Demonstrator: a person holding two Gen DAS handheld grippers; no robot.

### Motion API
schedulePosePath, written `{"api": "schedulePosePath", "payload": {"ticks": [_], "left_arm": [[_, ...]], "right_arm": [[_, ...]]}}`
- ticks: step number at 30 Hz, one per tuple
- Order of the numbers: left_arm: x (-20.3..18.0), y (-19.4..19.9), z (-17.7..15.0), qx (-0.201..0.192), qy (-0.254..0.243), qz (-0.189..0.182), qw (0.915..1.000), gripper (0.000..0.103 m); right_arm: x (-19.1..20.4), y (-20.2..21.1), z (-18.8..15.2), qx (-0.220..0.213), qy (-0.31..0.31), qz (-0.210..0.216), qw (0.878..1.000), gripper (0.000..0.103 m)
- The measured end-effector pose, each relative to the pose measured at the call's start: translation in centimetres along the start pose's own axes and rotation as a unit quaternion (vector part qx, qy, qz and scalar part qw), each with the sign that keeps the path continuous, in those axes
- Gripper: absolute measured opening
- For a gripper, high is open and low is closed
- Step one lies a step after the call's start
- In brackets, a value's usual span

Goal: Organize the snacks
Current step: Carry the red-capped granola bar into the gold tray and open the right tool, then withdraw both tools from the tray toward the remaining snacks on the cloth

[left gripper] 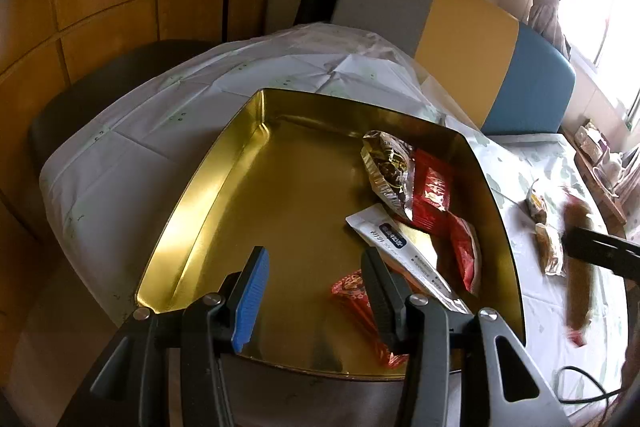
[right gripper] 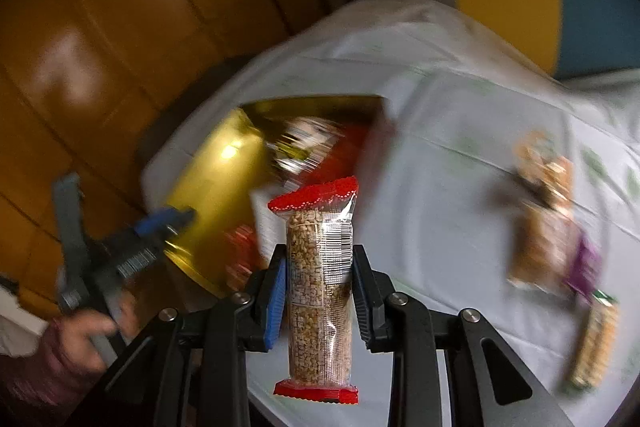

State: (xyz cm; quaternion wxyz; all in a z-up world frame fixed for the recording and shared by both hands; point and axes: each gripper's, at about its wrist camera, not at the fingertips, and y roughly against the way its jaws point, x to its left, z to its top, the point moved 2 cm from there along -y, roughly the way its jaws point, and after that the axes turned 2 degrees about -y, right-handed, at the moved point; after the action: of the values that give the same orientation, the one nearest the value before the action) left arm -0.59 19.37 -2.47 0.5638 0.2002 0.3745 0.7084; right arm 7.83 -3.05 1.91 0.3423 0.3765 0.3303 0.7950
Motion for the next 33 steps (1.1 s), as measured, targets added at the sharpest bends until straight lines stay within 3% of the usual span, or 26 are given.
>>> {"api": "schedulePosePath", "payload": {"ticks": [6,10,13,21,22,33], "left_arm": [[0.6,-0.2,-0.2,0.005,0.007,0.001,1.0000,0.049],[0.9,-0.4,-0.3,0.009,0.008,0.001,0.9999,0.049],[0.8,-0.6,-0.3,0.010,0.009,0.000,0.9999,0.049],[-0.5,-0.3,-0.4,0.008,-0.011,-0.001,0.9999,0.049],[-0.6,-0.2,-0.4,0.007,-0.012,-0.001,0.9999,0.049],[-2.8,1.2,-0.4,-0.004,-0.045,-0.010,0.9989,0.049]], "right_arm": [[4.7,-6.2,1.4,0.043,0.022,0.038,0.998,0.033],[5.2,-10.0,-0.7,0.085,0.025,0.029,0.996,0.035],[5.2,-10.5,-2.0,0.100,0.018,0.039,0.994,0.034],[5.1,-7.2,-2.3,0.056,0.017,0.032,0.998,0.041],[5.0,-6.7,-2.5,0.050,0.015,0.026,0.998,0.045],[3.3,-1.6,-3.7,-0.012,0.014,-0.035,0.999,0.052]]}}
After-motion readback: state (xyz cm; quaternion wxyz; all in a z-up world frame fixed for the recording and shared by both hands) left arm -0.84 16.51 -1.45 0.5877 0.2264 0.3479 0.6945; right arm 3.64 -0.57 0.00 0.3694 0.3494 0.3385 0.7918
